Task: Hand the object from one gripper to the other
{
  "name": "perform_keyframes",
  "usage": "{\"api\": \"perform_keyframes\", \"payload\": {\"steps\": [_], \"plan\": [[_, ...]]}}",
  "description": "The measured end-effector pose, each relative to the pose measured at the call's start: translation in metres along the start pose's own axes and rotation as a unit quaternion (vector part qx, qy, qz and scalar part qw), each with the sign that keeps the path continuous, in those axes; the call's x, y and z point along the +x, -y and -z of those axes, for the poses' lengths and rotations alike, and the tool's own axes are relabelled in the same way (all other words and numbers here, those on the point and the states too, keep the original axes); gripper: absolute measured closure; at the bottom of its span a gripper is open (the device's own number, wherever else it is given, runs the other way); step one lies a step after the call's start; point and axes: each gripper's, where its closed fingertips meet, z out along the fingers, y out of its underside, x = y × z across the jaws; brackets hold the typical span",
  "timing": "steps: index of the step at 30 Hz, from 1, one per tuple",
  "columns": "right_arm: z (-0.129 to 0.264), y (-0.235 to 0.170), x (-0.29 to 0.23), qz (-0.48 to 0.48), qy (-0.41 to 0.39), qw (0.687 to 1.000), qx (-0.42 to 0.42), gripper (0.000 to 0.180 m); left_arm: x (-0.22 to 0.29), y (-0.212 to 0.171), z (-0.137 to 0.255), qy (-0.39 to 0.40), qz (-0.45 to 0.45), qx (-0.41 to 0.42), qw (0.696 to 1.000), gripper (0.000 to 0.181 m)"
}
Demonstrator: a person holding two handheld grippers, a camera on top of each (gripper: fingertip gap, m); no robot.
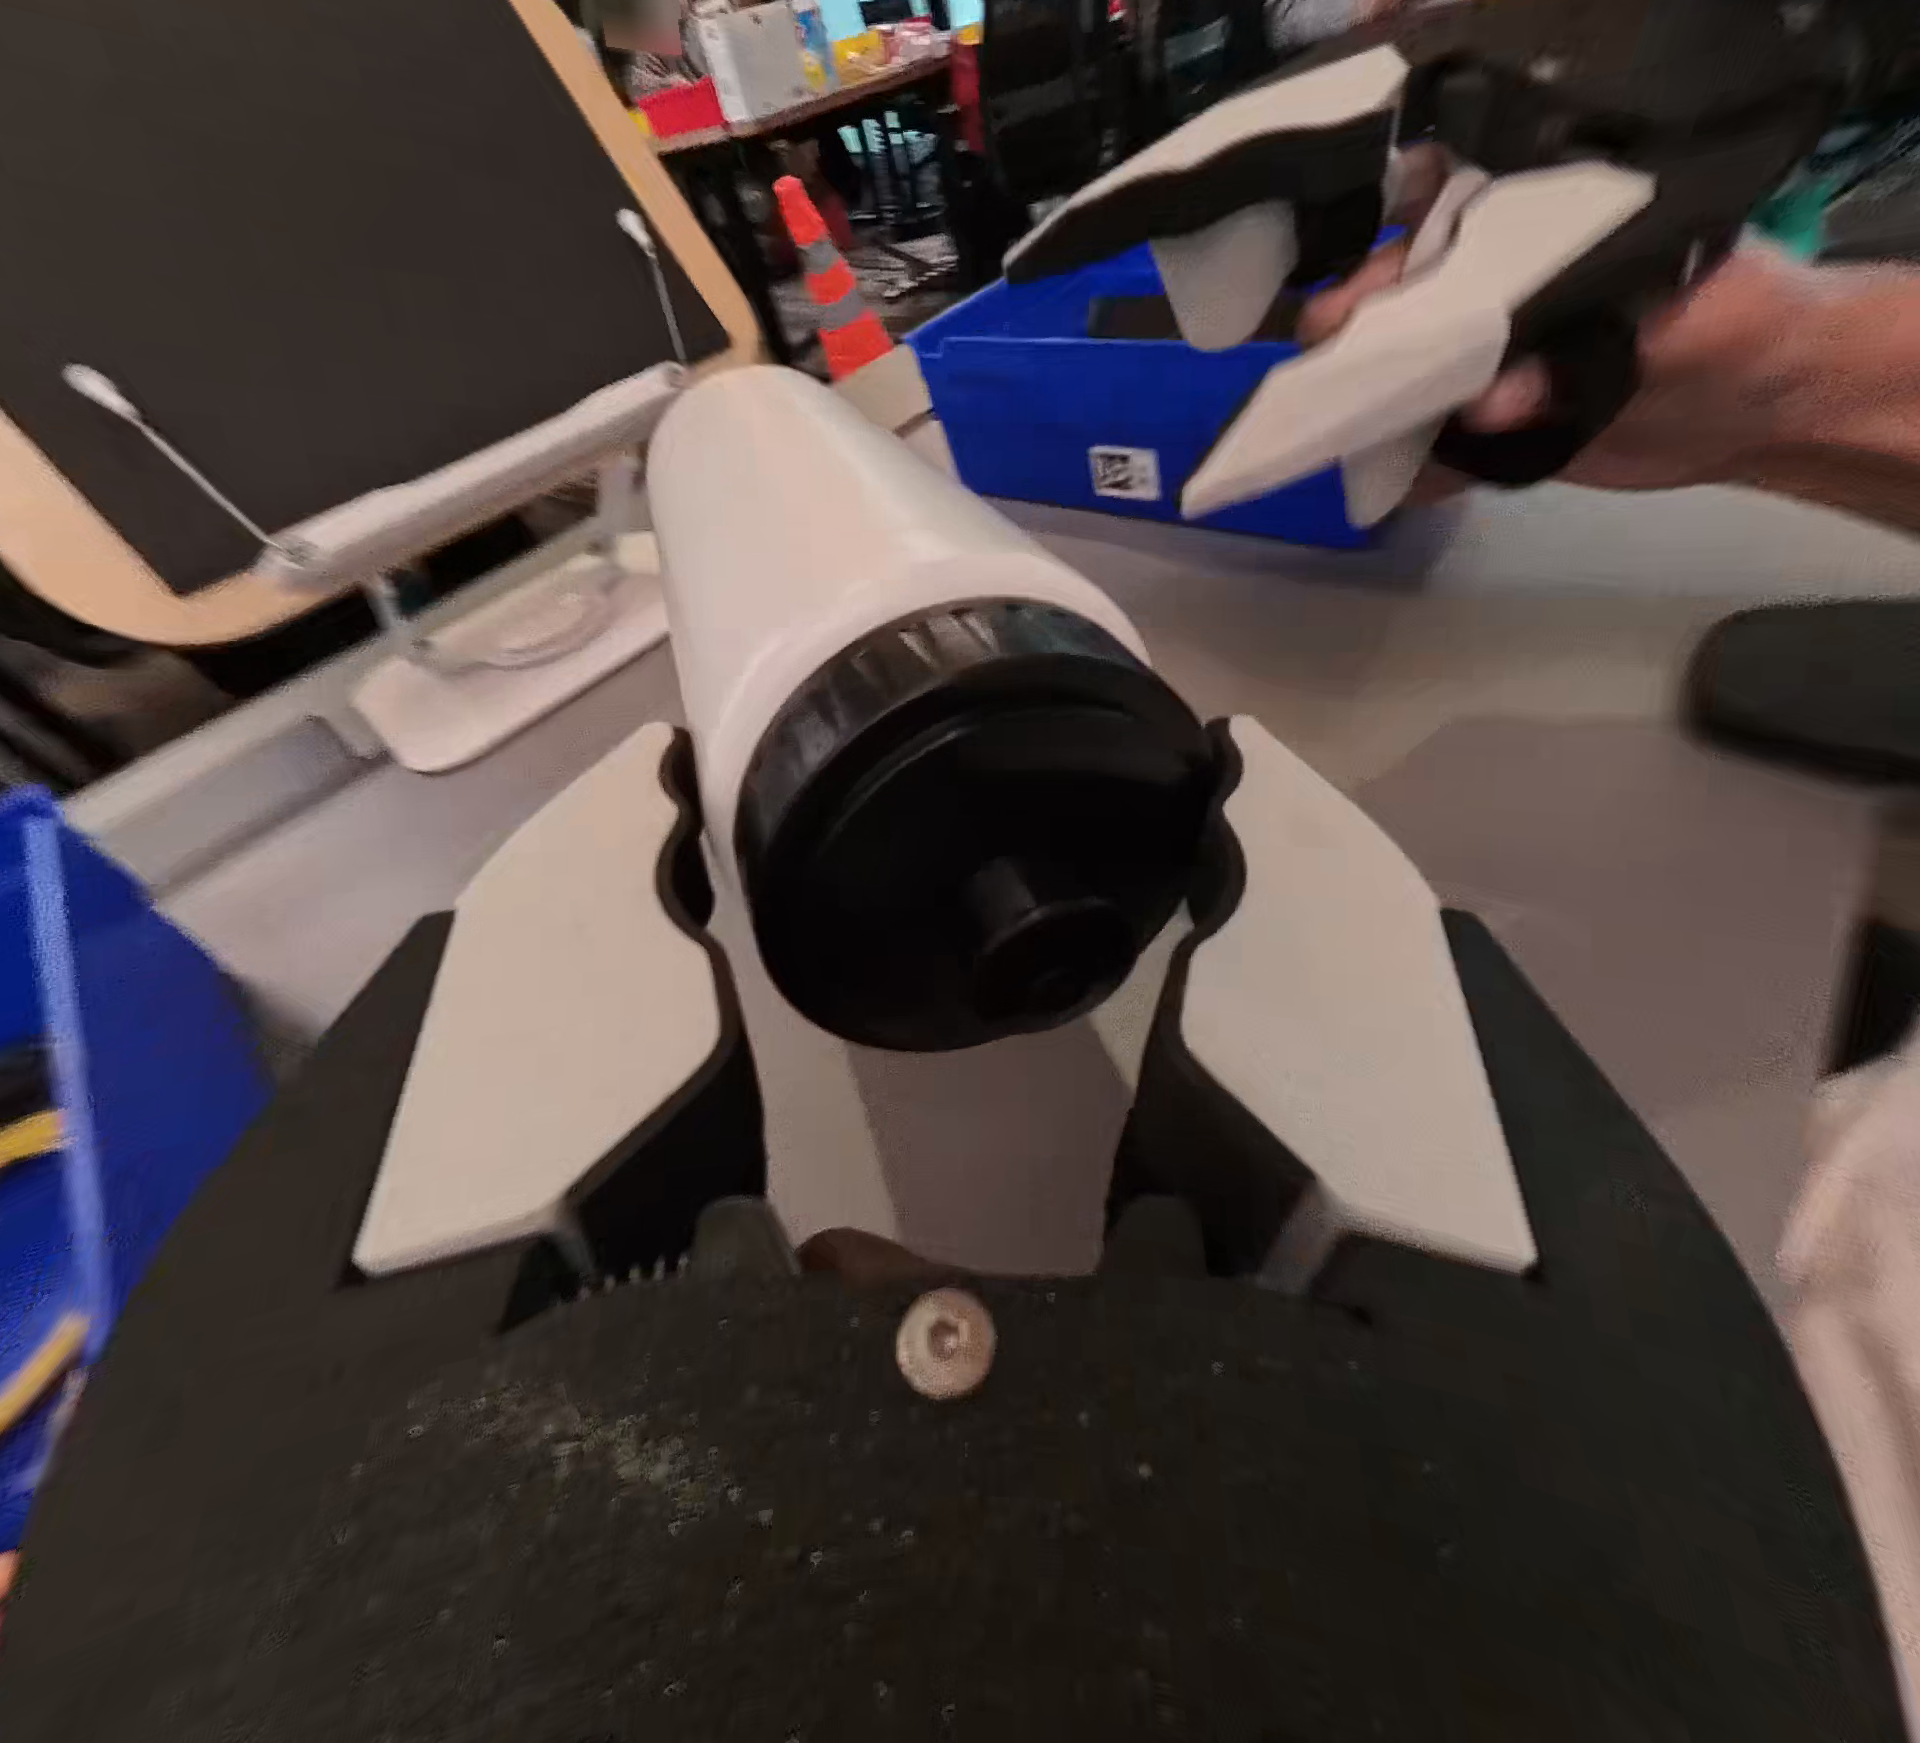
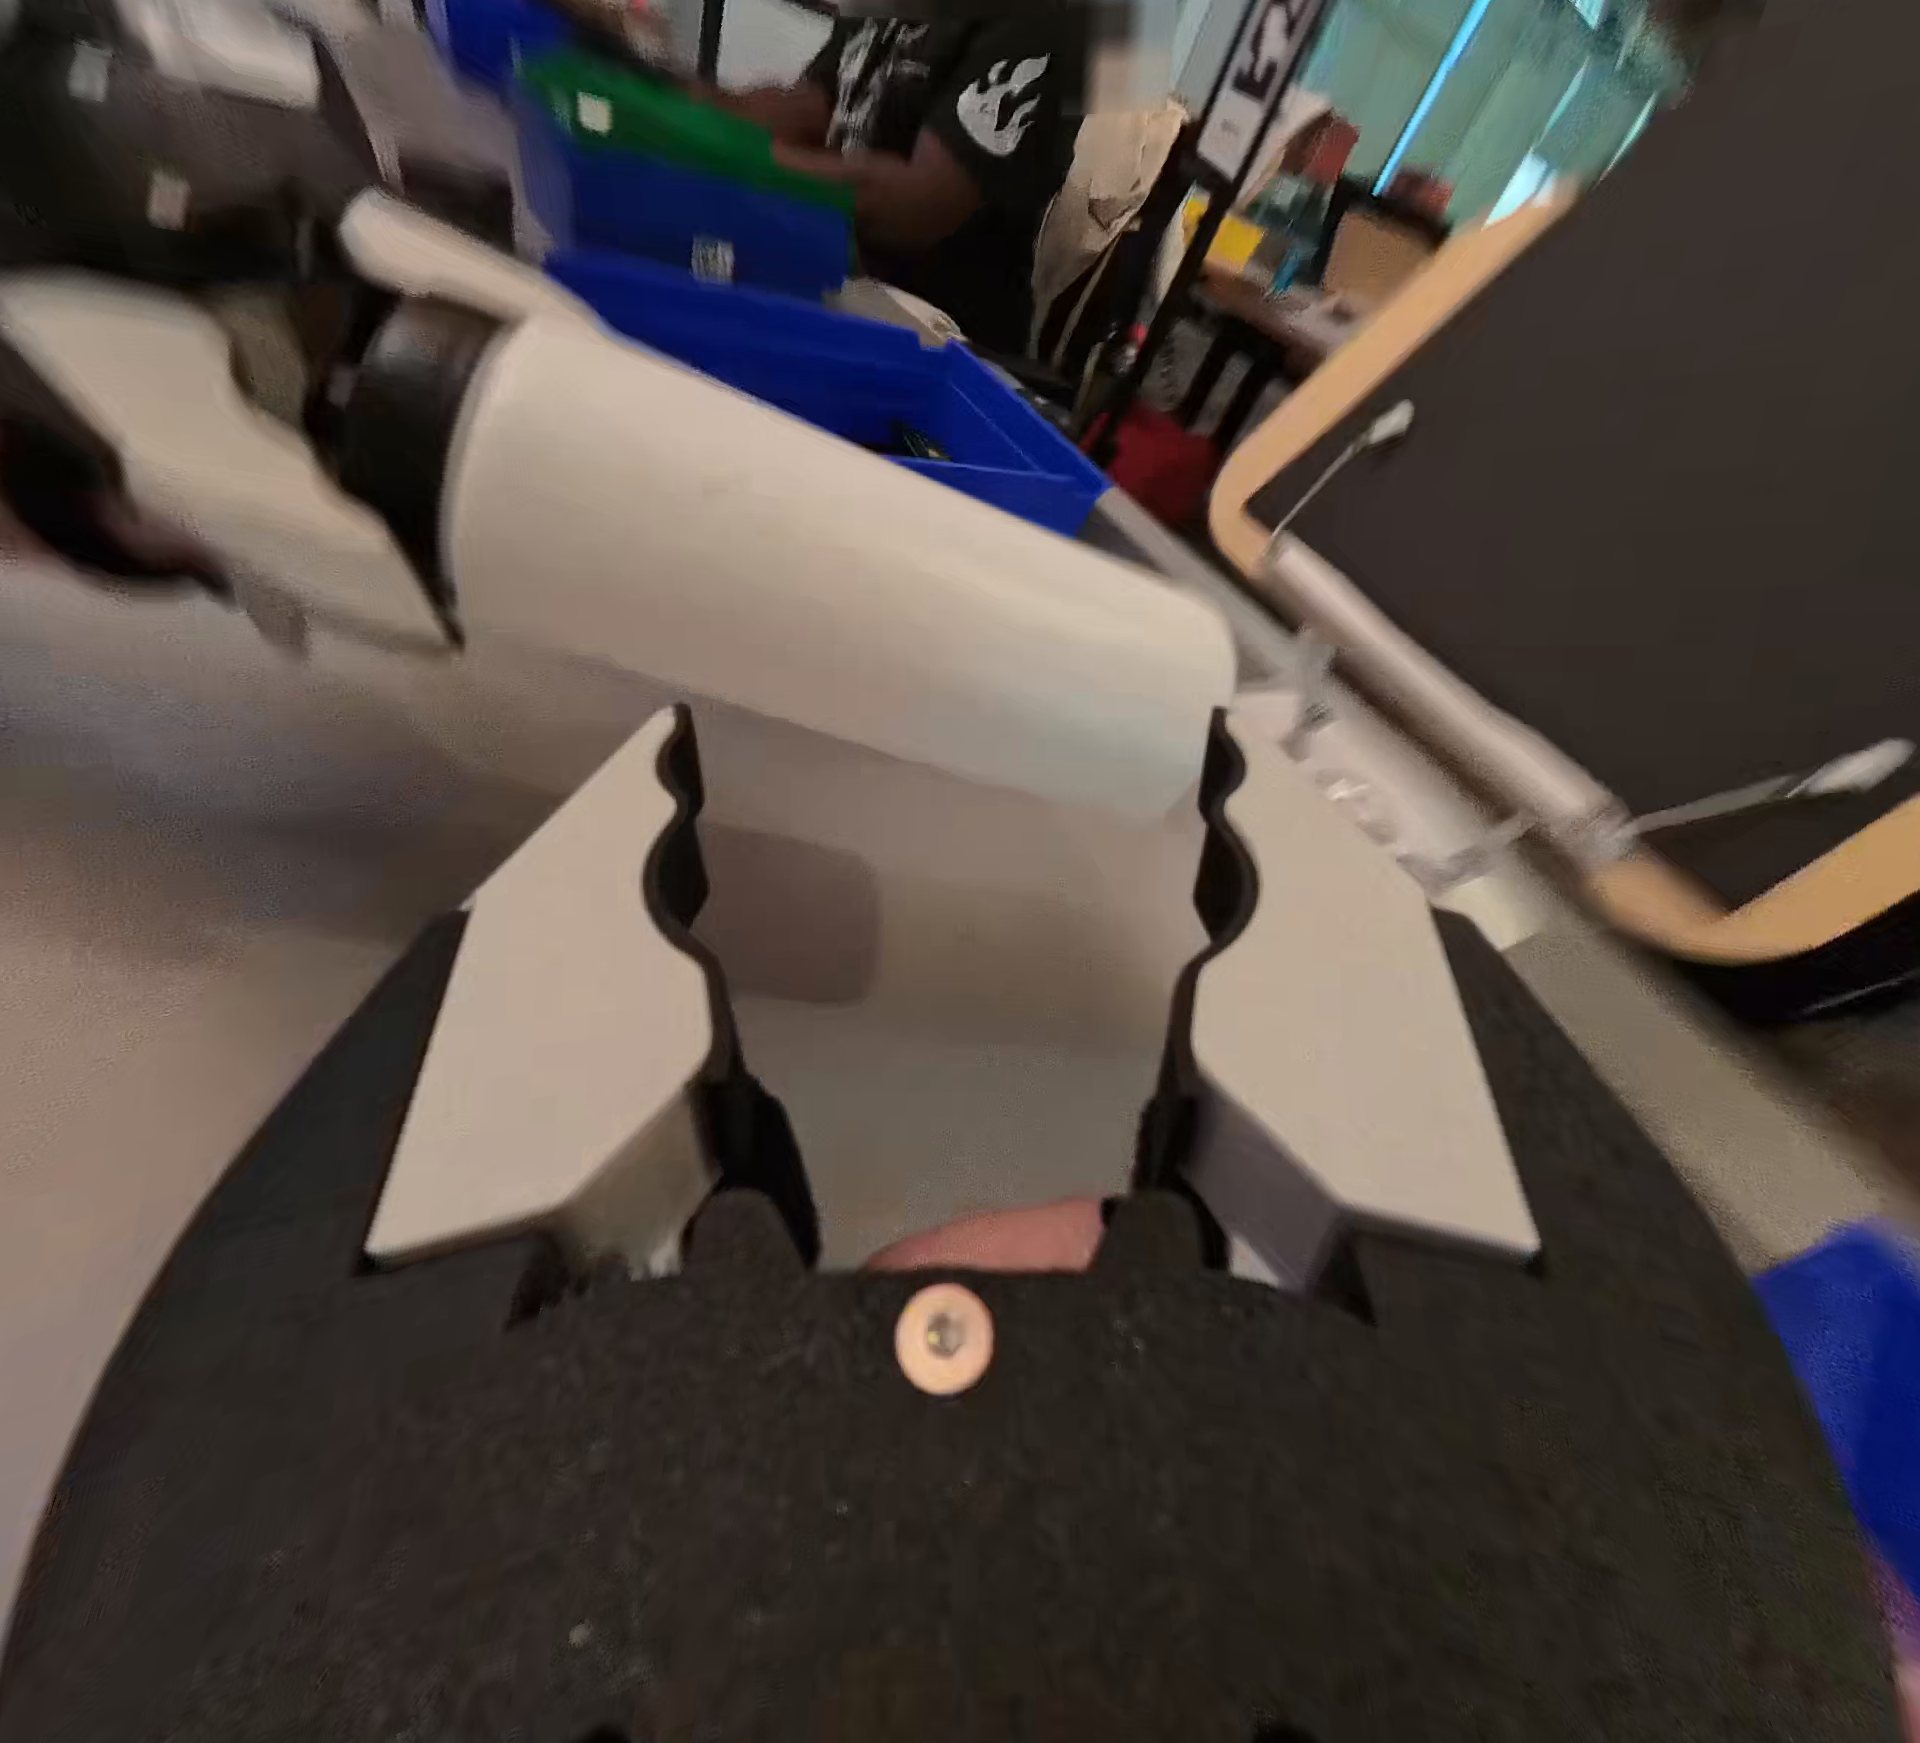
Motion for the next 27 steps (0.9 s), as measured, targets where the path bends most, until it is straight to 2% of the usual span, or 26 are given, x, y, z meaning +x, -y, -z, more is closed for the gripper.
{"api": "perform_keyframes", "payload": {"steps": [1, 3, 5, 7, 11, 13, 19, 22, 25, 27], "plan": [[-0.001, 0.003, -0.007, 0.085, -0.014, 0.996, -0.012, 0.084, 0.001, 0.002, 0.001, -0.018, 0.03, 0.006, 0.999, 0.09], [-0.008, 0.001, -0.022, 0.246, -0.038, 0.967, -0.043, 0.085, 0.005, 0.006, 0.003, -0.052, 0.08, 0.016, 0.995, 0.09], [-0.019, -0.009, -0.037, 0.351, -0.025, 0.933, -0.08, 0.085, 0.008, 0.01, 0.004, -0.075, 0.117, 0.024, 0.99, 0.09], [-0.03, -0.012, -0.043, 0.393, -0.021, 0.915, -0.089, 0.083, 0.013, 0.012, 0.004, -0.093, 0.137, 0.029, 0.986, 0.09], [-0.049, -0.002, -0.046, 0.441, -0.027, 0.893, -0.083, 0.085, 0.026, 0.009, 0.001, -0.104, 0.121, 0.015, 0.987, 0.09], [-0.055, -0.005, -0.05, 0.482, -0.034, 0.871, -0.088, 0.098, 0.022, 0.007, -0.001, -0.08, 0.116, 0.01, 0.99, 0.09], [-0.066, -0.015, -0.046, 0.478, -0.035, 0.871, -0.111, 0.099, 0.011, -0.004, -0.003, -0.045, 0.134, -0.006, 0.99, 0.092], [-0.062, -0.012, -0.015, 0.483, -0.065, 0.864, -0.128, 0.099, -0.001, 0.001, 0.012, -0.02, 0.135, 0.02, 0.99, 0.095], [-0.045, 0.01, 0.037, 0.42, -0.084, 0.894, -0.135, 0.099, -0.024, -0.007, 0.033, 0.032, 0.099, 0.022, 0.994, 0.099], [-0.025, 0.037, 0.082, 0.34, -0.109, 0.924, -0.138, 0.099, -0.043, -0.013, 0.041, 0.071, 0.076, 0.02, 0.994, 0.106]]}}
